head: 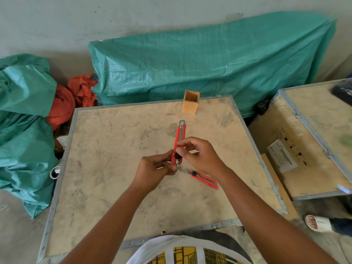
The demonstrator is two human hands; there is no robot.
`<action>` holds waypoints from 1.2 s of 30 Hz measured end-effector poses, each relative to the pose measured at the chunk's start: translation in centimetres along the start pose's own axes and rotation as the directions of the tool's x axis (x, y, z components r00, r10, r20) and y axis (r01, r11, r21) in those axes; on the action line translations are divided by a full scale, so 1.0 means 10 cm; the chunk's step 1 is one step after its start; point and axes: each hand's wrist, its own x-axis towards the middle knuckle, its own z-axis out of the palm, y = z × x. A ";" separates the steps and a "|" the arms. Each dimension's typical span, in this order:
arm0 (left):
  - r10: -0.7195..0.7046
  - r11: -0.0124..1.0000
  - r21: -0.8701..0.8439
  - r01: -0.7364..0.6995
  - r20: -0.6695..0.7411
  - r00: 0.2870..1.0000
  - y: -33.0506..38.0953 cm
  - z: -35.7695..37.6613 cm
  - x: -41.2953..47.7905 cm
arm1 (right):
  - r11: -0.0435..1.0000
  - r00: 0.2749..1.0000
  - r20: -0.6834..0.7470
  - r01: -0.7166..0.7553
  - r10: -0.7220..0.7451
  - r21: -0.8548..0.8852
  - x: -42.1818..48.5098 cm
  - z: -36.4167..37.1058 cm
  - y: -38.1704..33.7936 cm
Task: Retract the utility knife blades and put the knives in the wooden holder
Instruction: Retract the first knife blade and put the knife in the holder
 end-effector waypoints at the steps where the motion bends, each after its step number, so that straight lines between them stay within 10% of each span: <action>1: -0.002 1.000 0.008 0.002 -0.003 1.000 0.01 0.05 0.08 | 0.999 1.000 -0.018 0.000 0.001 0.033 0.07 -0.06 0.03; 15: 0.039 0.965 0.261 -0.029 -0.033 0.999 0.40 0.65 2.06 | 0.999 0.984 -0.179 -0.011 0.018 0.040 1.87 -1.12 0.44; 30: -0.198 0.579 0.815 -0.014 0.157 0.968 0.08 0.56 4.22 | 0.965 0.961 -0.271 -0.010 -0.063 -0.262 3.43 -1.12 1.44; 36: -0.193 0.705 0.708 0.047 0.128 0.973 -0.12 0.54 4.30 | 0.944 0.945 -0.286 0.062 -0.160 -0.325 3.50 -1.06 1.58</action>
